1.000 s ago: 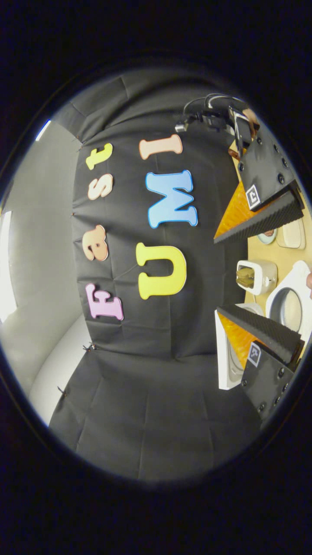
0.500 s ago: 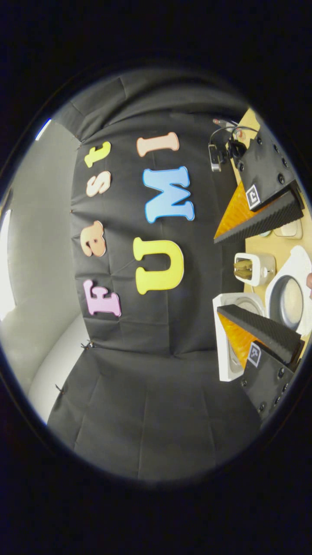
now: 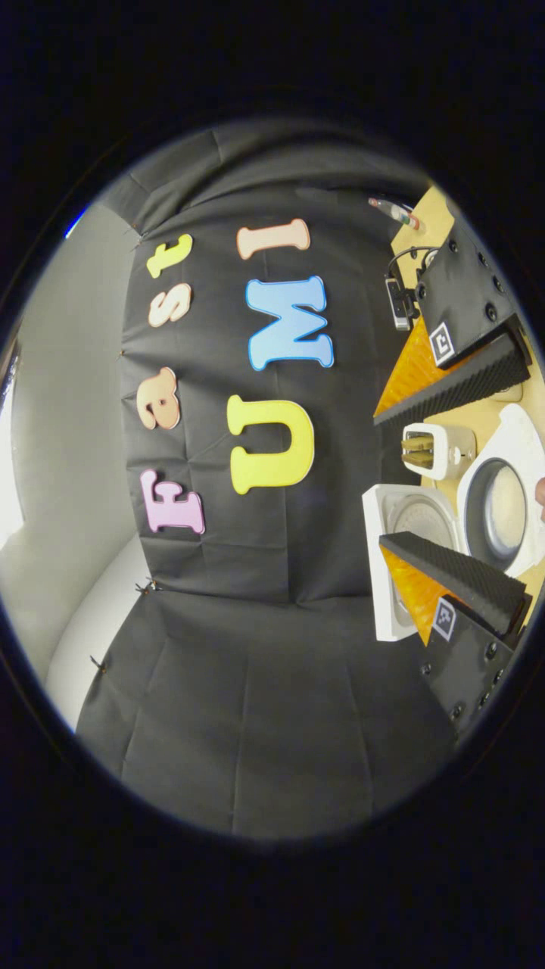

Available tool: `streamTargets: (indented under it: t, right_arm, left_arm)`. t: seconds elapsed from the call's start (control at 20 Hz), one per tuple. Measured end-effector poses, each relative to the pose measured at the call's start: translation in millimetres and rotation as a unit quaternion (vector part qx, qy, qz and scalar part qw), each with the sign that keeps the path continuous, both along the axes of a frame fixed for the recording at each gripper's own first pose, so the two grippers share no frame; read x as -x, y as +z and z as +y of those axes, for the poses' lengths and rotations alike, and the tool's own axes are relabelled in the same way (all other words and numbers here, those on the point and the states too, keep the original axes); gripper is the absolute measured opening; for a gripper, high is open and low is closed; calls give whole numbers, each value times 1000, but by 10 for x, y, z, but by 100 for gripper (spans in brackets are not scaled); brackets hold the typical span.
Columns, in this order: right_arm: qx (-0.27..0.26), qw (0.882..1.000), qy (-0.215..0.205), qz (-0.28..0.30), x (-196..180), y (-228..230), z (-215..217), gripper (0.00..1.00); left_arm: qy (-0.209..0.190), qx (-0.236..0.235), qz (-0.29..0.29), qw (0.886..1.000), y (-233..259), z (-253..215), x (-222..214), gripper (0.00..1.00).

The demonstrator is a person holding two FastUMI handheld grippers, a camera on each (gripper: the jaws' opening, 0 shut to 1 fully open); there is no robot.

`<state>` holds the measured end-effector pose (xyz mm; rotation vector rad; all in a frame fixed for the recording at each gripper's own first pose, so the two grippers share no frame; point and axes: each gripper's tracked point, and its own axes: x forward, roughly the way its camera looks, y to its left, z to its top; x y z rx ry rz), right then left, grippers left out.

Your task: Close the left gripper, press the button to open the rice cooker; take a wooden spoon from the chopstick holder with the right hand, scoop a spoonful of rice and pour it into the rice cooker, then put the wooden spoon back into the chopstick holder.

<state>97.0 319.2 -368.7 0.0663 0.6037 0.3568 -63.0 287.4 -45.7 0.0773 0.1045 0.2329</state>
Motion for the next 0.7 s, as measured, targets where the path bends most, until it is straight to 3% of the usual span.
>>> streamTargets:
  t: [0.2, 0.4, 0.55, 0.7]
  right_arm:
    - [-74, 995, -39, 55, 48, -13, -132, 13]
    - [-179, 973, -91, 109, 23, -2, -370, 14]
    - [-234, 959, -115, 110, -34, 169, -583, 14]
    - [-294, 942, -121, 111, -61, 435, -741, 13]
  left_arm:
    - [4, 7, -2, 1000, 13, 63, 47, 97]
    - [0, 0, 1, 1000, -19, 37, 54, 93]
    - [-7, -3, 14, 1000, -133, -18, 23, 97]
    - [-18, -2, 11, 1000, -116, -136, -46, 93]
